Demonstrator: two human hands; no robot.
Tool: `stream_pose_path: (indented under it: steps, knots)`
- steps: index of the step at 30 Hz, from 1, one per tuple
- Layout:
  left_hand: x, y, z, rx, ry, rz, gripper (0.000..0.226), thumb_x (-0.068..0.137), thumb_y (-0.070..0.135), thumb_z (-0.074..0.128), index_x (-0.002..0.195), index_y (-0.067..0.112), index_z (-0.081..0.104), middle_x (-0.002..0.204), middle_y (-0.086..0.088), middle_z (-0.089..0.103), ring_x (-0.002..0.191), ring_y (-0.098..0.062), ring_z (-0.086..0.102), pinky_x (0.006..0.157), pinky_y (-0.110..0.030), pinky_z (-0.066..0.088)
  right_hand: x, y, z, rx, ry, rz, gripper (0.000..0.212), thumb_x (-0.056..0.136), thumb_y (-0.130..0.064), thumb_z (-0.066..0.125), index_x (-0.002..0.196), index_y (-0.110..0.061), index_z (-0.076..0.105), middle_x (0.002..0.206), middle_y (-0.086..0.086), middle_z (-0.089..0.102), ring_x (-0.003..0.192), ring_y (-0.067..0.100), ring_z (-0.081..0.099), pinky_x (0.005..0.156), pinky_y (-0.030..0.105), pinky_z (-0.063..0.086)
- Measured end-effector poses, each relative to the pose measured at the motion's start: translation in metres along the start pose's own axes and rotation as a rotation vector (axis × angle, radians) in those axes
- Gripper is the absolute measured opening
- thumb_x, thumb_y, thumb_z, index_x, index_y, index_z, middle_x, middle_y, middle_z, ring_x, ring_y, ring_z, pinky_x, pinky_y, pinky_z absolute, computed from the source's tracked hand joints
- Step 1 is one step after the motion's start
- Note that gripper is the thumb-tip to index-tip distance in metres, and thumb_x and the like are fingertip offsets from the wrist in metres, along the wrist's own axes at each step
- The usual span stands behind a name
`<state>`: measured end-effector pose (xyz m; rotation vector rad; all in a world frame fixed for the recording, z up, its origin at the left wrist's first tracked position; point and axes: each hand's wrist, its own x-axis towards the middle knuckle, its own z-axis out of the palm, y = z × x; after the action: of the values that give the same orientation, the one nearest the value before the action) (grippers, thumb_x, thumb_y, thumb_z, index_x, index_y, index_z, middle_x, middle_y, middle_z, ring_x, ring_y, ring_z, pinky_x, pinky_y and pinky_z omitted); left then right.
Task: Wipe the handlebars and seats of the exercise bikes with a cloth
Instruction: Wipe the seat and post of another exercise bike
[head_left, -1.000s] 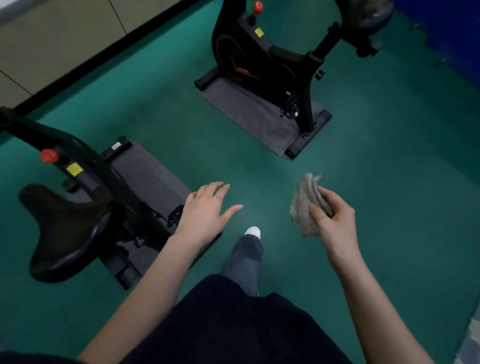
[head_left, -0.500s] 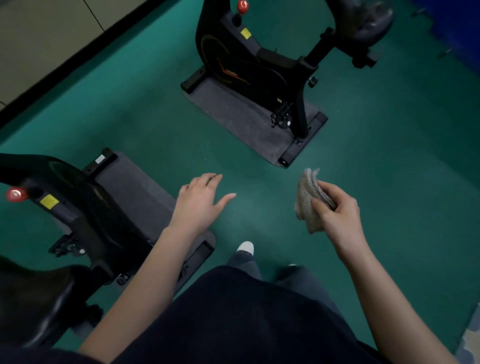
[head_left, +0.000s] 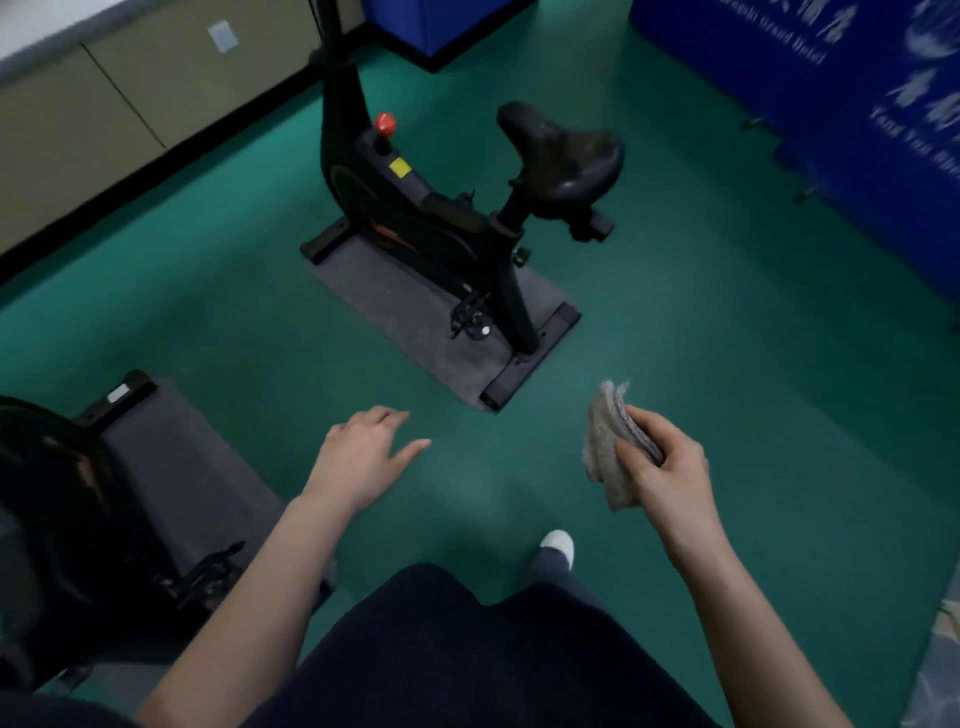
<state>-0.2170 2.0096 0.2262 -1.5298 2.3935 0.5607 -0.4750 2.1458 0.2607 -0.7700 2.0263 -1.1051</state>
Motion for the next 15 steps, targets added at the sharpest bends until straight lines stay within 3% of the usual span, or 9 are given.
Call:
stream_pose_path:
  steps: [7,15]
  knots:
    - [0.052,0.131,-0.014,-0.094,-0.016,0.104,0.059,0.093,0.055,0.04,0.141,0.021,0.041,0.142,0.003,0.044,0.126,-0.02,0.045,0.102,-0.035,0.034,0.061,0.026,-0.114,0.077,0.109,0.096,0.036,0.086,-0.001,0.055,0.111,-0.024,0.067,0.103,-0.003,0.072,0.099,0.021,0.066,0.092,0.052,0.051]
    - [0.113,0.161,-0.027,-0.132,-0.03,0.047,0.053,0.093,0.055,0.042,0.136,0.025,0.046,0.139,0.004,0.049,0.125,-0.018,0.048,0.098,-0.033,0.04,0.136,0.023,-0.143,0.041,0.068,0.112,0.034,0.086,0.0,0.057,0.113,-0.019,0.067,0.105,0.0,0.071,0.101,0.021,0.065,0.096,0.051,0.049]
